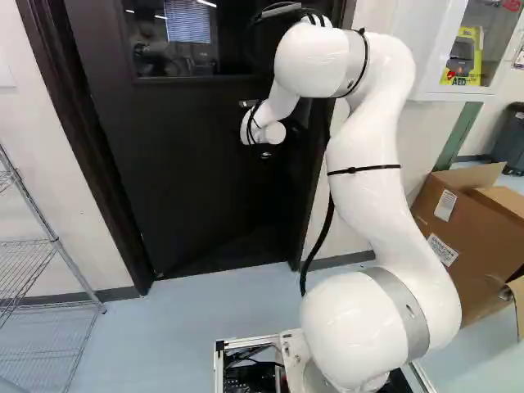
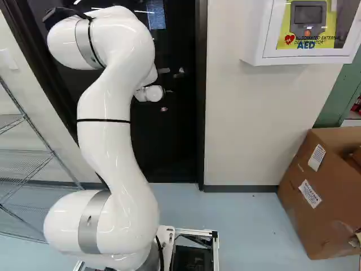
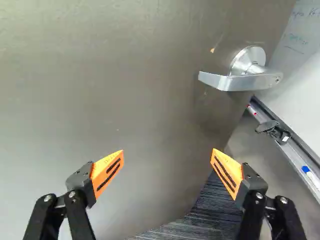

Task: Open the door and move inside

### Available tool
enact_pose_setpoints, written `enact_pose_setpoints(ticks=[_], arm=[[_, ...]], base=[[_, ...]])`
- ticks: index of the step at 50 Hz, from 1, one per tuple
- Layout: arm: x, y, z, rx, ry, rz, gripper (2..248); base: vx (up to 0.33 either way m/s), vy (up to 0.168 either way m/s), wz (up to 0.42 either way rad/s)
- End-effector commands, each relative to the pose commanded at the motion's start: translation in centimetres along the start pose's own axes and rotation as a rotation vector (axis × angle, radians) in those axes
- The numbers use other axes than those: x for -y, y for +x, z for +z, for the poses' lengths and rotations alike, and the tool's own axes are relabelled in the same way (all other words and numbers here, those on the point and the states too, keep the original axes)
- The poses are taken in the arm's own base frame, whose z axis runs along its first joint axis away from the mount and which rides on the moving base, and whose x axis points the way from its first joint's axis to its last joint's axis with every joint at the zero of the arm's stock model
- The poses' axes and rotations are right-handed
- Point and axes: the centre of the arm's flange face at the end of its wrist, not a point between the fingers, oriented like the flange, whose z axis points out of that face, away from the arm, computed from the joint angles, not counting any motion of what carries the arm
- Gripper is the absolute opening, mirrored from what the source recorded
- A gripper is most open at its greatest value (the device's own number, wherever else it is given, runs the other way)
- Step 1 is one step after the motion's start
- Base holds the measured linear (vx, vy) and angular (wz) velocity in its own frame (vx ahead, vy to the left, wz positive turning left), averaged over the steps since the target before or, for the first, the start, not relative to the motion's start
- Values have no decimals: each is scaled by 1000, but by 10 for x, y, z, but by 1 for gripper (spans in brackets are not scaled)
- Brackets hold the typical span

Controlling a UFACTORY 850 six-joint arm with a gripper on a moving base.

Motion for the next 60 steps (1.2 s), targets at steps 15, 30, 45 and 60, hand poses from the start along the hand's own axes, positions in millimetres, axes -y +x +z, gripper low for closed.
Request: enact_pose_setpoints(ticks=[15,30,45,60], arm=[[26,0,-11,6,80,-74,247],[48,3,11,-15,149,-144,247],[66,6,39,-43,196,-193,247],[70,8,68,-71,198,-199,247]], base=[[0,0,0],[0,0,0],[0,0,0],[0,0,0]])
